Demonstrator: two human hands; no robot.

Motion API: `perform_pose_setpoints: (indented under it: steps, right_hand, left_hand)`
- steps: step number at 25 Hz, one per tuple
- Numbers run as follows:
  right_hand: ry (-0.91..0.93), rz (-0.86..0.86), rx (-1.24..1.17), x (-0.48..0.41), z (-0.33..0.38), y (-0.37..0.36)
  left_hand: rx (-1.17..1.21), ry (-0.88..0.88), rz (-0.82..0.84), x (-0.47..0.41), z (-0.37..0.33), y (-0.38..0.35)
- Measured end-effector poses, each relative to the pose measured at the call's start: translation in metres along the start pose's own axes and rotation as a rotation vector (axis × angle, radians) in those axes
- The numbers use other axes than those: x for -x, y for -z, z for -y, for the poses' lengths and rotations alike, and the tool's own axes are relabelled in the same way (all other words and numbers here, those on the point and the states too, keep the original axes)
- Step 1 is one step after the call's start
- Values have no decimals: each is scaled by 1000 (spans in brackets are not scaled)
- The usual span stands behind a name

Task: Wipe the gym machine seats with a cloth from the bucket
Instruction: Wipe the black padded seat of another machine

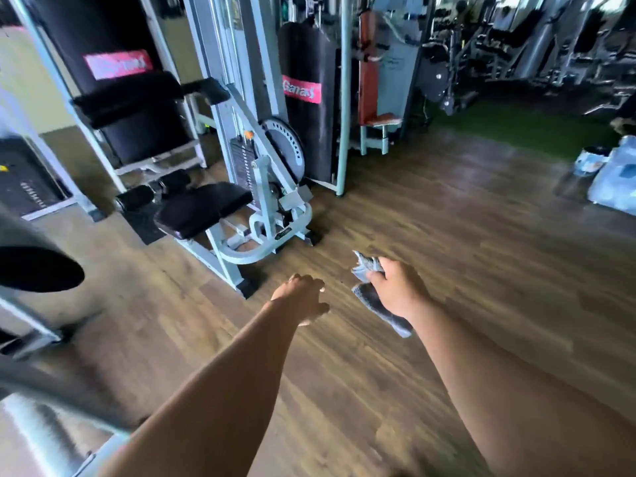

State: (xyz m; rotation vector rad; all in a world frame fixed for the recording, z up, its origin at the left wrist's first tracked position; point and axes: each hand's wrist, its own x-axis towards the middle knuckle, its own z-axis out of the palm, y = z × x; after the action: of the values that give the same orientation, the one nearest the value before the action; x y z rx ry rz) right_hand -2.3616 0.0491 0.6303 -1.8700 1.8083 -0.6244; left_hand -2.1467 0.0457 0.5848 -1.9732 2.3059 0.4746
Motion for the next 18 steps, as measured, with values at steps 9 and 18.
perform_pose_setpoints:
  steps: [9,18]
  right_hand:
    - [262,236,-17,-238,88,-73]
    - [369,383,-1,-431,202,-179]
  left_hand:
    - [153,321,-89,-137,114,55]
    - [159,529,-89,-254,284,114]
